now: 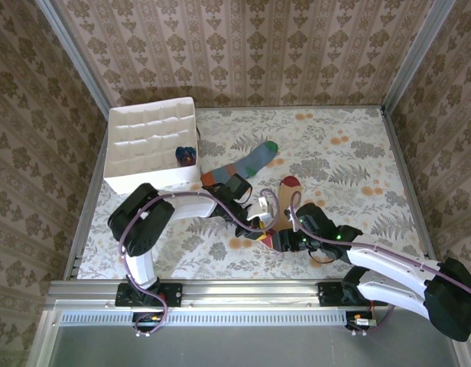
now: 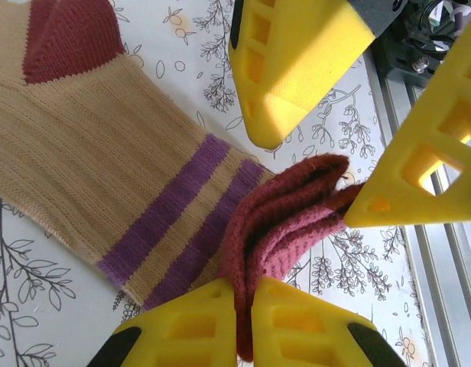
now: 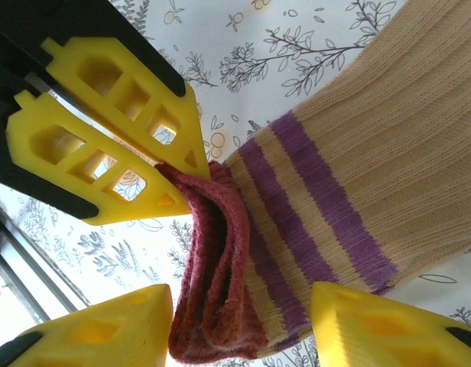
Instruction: Roll the socks
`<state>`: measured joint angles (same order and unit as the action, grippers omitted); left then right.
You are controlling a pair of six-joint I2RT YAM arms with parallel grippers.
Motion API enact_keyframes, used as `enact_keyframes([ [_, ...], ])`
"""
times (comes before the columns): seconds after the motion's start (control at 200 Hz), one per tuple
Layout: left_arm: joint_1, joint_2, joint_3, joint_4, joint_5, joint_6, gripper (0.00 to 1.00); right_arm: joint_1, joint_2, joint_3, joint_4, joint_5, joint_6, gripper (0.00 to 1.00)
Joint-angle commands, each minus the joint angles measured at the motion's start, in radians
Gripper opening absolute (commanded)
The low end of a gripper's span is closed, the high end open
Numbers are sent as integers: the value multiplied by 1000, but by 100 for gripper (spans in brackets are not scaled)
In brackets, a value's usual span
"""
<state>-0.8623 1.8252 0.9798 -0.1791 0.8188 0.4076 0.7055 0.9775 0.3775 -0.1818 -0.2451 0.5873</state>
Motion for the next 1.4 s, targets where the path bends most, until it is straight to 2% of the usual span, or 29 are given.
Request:
enact_keyframes([
  [0.0, 6, 34, 42, -72, 42, -27, 0, -1, 16, -6, 5, 44, 21, 51],
  [0.1, 7, 51, 56, -76, 42, -36, 0, -1, 32, -2, 11, 52, 21, 50],
  [0.21, 5, 61, 63, -75, 40, -41, 0, -1, 58, -5, 32, 44, 28, 45],
  [0.435, -3, 74, 57, -74, 32, -45, 0, 15, 103, -11, 48, 33, 41, 16],
  [0.55, -6, 70, 44, -73, 11, -30, 0, 18, 117, -18, 22, 57, 56, 8],
  [0.615, -4, 51, 22, -57, -9, -9, 7, 18, 131, -15, -12, 90, 68, 5],
  [0.735, 5, -21, -57, 38, -26, 33, 17, 17, 188, 8, -39, 99, 74, 3],
  [0.88, 18, -138, -146, 113, -46, 140, 23, 14, 266, 49, -69, 99, 62, 2],
  [1.04, -2, -280, -234, 152, -169, 287, 26, 10, 297, 76, -88, 80, 44, 2],
  [1.185, -83, -395, -346, 272, -363, 457, 32, -10, 292, 84, -99, 53, 40, 2],
  [1.27, -121, -413, -378, 336, -435, 513, 35, -30, 291, 87, -103, 29, 37, 3],
  [1.395, -172, -375, -346, 311, -507, 601, 35, -63, 305, 90, -101, -18, 28, 3],
])
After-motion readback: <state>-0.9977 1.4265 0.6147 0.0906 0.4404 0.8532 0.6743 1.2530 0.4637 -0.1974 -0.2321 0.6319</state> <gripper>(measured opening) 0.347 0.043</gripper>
